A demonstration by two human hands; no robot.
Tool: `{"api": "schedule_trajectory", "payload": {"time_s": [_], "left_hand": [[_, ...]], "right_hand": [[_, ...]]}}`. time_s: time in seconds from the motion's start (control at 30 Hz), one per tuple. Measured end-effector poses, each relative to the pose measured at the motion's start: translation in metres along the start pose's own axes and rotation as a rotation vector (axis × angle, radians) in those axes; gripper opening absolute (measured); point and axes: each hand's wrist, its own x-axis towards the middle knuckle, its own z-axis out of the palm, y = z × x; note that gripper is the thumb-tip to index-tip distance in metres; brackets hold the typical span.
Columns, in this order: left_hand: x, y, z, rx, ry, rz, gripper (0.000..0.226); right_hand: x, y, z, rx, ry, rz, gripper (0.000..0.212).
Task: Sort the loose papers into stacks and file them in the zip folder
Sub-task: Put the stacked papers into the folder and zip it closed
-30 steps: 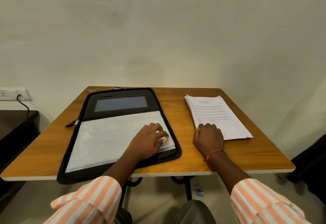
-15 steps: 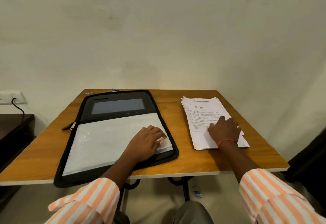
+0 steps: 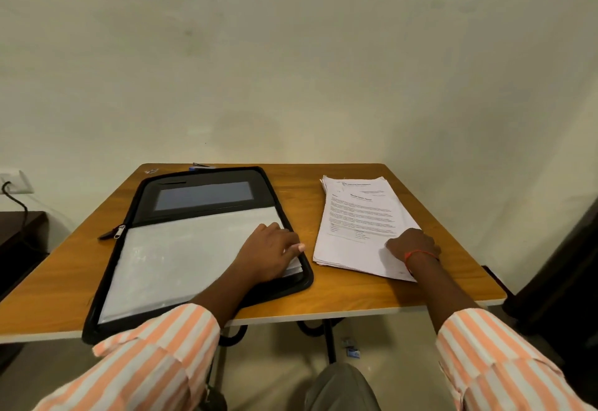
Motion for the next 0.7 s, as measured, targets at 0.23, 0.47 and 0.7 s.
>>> {"api": "schedule_trajectory", "payload": {"time_s": [0.23,0.47,0.7], "left_hand": [[0.043,0.042,0.021,-0.111,-0.116,-0.300,0.054],[0.044,0.038,0.041,-0.274,-0.024,-0.455,0.047],[0.058,0.036,0.029,-0.405,-0.004,-0.517,0.052]], "right_hand": [[-0.004,0.005,-0.002,0.324,-0.137,-0.010,0.025],[-0.009,0.010,0.003,0.699,-0.070,-0.010,0.031],[-0.005,0.015,0.009,0.803,-0.101,0.029,0.020]]}}
